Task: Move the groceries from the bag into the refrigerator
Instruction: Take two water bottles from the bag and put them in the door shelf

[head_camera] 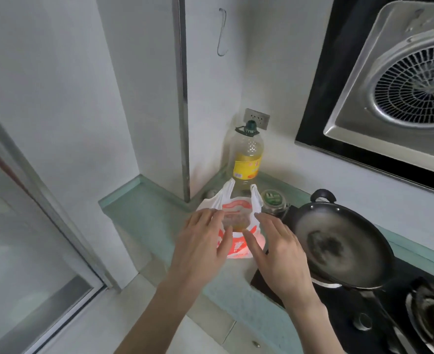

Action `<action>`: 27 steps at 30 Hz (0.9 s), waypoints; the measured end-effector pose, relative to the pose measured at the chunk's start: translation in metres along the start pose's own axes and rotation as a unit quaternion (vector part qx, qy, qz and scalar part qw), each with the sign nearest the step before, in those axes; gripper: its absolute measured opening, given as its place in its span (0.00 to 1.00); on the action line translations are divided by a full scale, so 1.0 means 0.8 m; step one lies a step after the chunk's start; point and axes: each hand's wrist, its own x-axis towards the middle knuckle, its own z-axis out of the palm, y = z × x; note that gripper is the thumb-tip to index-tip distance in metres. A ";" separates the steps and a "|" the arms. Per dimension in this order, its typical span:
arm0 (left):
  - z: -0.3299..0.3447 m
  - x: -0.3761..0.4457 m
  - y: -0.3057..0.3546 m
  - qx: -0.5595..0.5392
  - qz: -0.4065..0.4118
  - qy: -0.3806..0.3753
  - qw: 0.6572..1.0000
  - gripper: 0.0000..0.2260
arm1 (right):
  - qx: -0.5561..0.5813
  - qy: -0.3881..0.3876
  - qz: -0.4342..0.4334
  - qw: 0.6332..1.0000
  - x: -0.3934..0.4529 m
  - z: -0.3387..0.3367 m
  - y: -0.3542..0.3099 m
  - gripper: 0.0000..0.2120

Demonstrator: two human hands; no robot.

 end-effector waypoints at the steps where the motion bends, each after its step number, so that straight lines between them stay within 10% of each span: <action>1: 0.007 0.006 -0.001 -0.009 0.000 -0.003 1.000 0.17 | 0.005 -0.001 0.000 1.000 0.007 0.008 0.001 0.17; 19: 0.169 0.121 -0.018 -0.116 -0.030 -0.144 0.982 0.15 | 0.120 -0.066 0.087 0.987 0.134 0.086 0.086 0.16; 27: 0.214 0.153 -0.061 0.022 -0.051 -0.223 0.973 0.14 | 0.271 -0.190 0.221 0.918 0.190 0.172 0.112 0.18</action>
